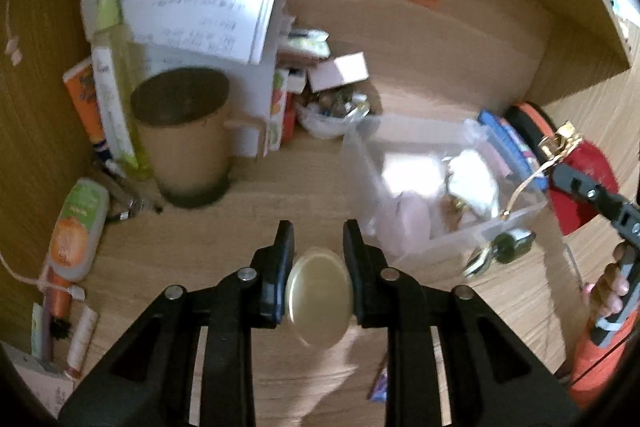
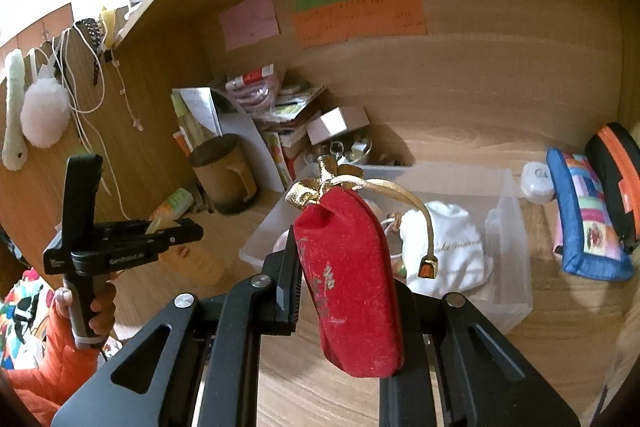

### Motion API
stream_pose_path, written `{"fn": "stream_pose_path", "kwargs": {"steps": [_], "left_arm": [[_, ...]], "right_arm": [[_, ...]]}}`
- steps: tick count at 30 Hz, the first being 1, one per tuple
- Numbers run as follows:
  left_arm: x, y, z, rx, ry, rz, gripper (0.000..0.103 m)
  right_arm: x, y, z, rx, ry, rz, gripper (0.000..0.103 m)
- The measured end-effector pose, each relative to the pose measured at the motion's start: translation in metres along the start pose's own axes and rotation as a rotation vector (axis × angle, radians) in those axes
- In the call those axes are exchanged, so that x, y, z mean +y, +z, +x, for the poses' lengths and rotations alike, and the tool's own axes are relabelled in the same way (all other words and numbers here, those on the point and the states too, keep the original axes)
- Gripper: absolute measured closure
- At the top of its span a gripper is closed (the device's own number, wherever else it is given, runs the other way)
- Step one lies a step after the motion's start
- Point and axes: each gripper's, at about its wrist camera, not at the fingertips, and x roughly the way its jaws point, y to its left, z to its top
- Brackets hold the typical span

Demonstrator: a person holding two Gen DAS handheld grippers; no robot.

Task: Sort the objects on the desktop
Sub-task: 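Lift the lotion bottle with the left tool toward the bin while the right tool carries the red pouch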

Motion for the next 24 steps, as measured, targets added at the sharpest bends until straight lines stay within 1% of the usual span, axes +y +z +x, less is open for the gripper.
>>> {"fn": "stream_pose_path", "kwargs": {"steps": [6, 9, 14, 18, 21, 24], "left_arm": [[-0.013, 0.025, -0.003, -0.023, -0.017, 0.022, 0.079], [-0.022, 0.036, -0.003, -0.030, -0.051, 0.026, 0.079], [-0.041, 0.057, 0.000, -0.036, -0.081, 0.048, 0.079], [-0.063, 0.073, 0.009, -0.034, -0.112, 0.080, 0.079], [-0.078, 0.079, 0.019, -0.030, -0.137, 0.102, 0.079], [-0.094, 0.081, 0.032, -0.017, -0.157, 0.128, 0.079]], "right_arm": [[-0.010, 0.011, 0.002, -0.014, -0.008, 0.002, 0.089], [-0.014, 0.014, 0.006, -0.010, -0.014, 0.001, 0.089], [-0.023, 0.020, 0.008, -0.010, -0.030, -0.005, 0.089], [-0.030, 0.028, 0.009, -0.005, -0.049, -0.023, 0.089], [-0.035, 0.030, 0.014, 0.006, -0.064, -0.042, 0.089], [-0.040, 0.029, 0.023, 0.023, -0.056, -0.036, 0.089]]}}
